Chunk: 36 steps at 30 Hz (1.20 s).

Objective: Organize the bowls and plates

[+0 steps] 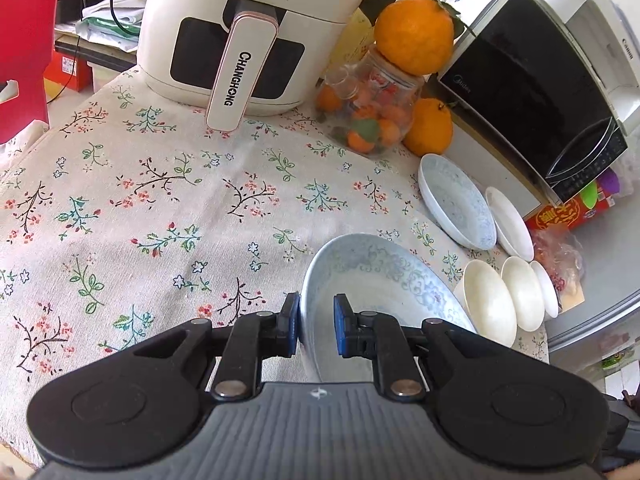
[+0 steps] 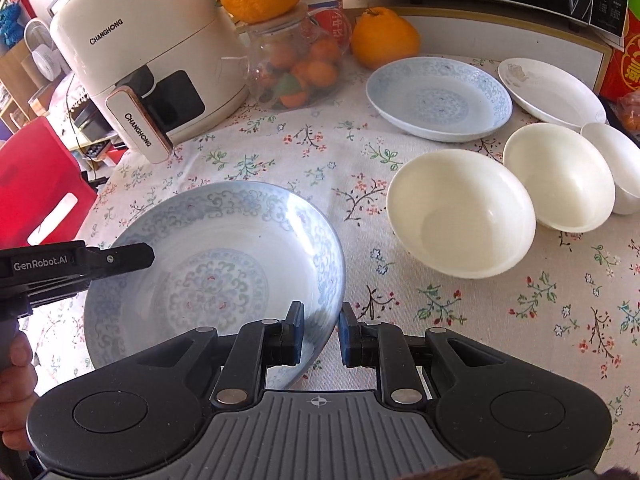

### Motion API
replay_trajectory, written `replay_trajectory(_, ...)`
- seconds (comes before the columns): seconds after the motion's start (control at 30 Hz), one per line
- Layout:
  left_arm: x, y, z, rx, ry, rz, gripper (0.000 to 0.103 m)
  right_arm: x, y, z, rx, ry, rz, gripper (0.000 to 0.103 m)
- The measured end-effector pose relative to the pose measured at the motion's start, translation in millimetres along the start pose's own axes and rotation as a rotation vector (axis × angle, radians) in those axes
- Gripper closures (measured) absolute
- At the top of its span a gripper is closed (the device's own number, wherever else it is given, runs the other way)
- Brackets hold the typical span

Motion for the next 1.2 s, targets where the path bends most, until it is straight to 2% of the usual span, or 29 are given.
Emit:
replay_trajectory(0.17,-8,11,6,-0.032,-0.011,-0.031,0.088,-4,1,6,0.003,0.042,0.004,0.085)
replay_trajectory(0.43,-15,14,6,-0.044,-0.037,-0.047,0.088,-9,6,4,0.025,0.061,-0.005,0.085)
replay_trajectory(0.67,-31,28,6,-0.079,-0.081,-0.11,0.088,-27,16,11,0.026,0.102,-0.048,0.084)
replay_trajectory(0.77,-37,34,6,-0.09,-0.092,-0.131,0.085,-32,19,12,0.032,0.114,-0.054,0.083)
replay_trajectory(1.2,-40,32,8,-0.09,-0.094,-0.128,0.085,-30,20,17,0.015,0.104,-0.077,0.083)
Point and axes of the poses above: each gripper's, at about its wrist camera, not at the fingertips, and x roughly against the way its jaws point, z to its right, y to its underside, the point moved 6 cm from there along -x, roughly the way its jaws point, and after that the axes turned 8 degrees about -x, right-handed, at the moved point
